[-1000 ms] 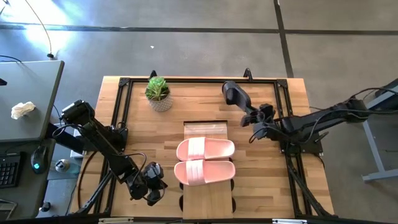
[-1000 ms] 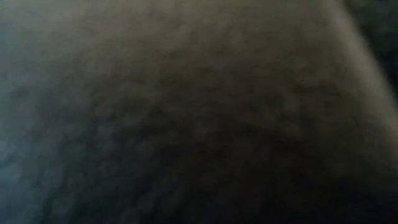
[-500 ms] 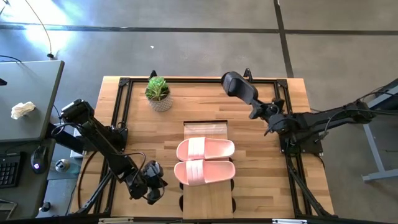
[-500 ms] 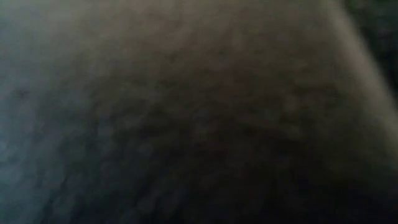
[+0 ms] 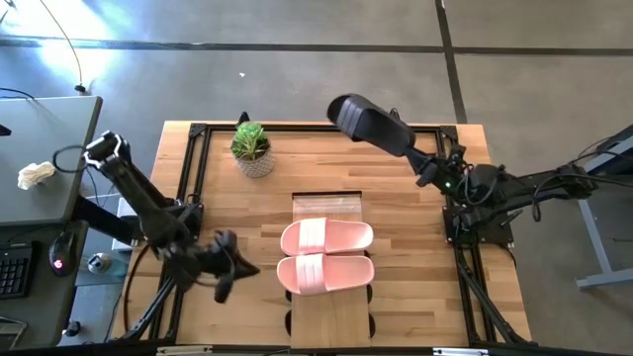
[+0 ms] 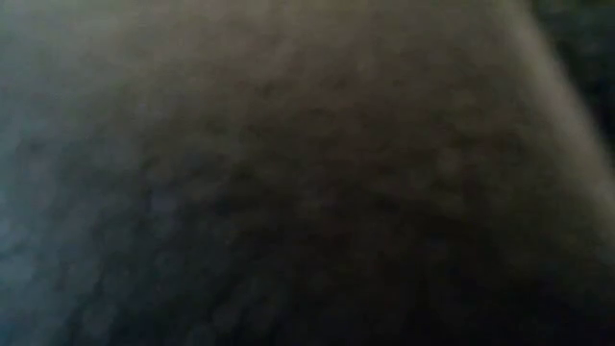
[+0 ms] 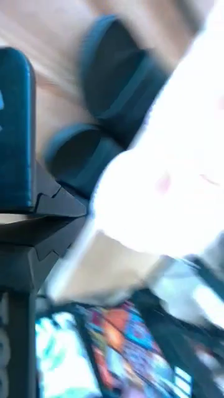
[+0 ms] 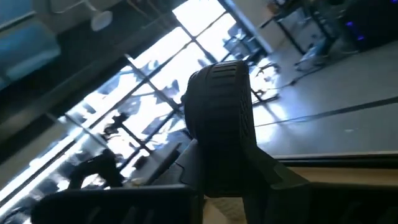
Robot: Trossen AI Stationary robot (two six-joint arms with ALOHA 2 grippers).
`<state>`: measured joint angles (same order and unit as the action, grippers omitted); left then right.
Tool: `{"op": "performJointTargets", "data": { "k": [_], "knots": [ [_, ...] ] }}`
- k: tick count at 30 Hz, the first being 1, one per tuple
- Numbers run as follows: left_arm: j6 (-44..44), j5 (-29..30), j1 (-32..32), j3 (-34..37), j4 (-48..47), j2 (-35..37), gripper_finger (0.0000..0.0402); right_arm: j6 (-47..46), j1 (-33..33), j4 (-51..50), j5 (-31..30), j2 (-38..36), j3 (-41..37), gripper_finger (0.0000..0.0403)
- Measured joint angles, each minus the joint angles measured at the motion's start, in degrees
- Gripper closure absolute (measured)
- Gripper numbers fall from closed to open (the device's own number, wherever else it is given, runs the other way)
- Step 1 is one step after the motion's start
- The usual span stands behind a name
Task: Pick and place slides into the shelf
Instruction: Put the black slipper under the shelf
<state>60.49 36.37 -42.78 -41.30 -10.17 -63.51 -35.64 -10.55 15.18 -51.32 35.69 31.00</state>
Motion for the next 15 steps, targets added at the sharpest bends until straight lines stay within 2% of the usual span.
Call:
{"op": "performJointTargets", "data": {
  "k": [5,10,15],
  "knots": [
    [-4.7,10.6,0.0,0.0,0.2,11.4,0.0402,2.4,0.0,2.9,8.3,-1.1,0.0,0.0364],
    [-4.8,21.1,0.1,0.0,0.0,23.5,0.0399,3.7,0.0,5.1,16.9,-1.3,0.0,0.0364],
    [-11.9,26.3,0.1,0.0,-0.3,33.4,0.0376,3.1,0.0,5.3,22.6,-0.4,0.0,0.0364]
  ]
}}
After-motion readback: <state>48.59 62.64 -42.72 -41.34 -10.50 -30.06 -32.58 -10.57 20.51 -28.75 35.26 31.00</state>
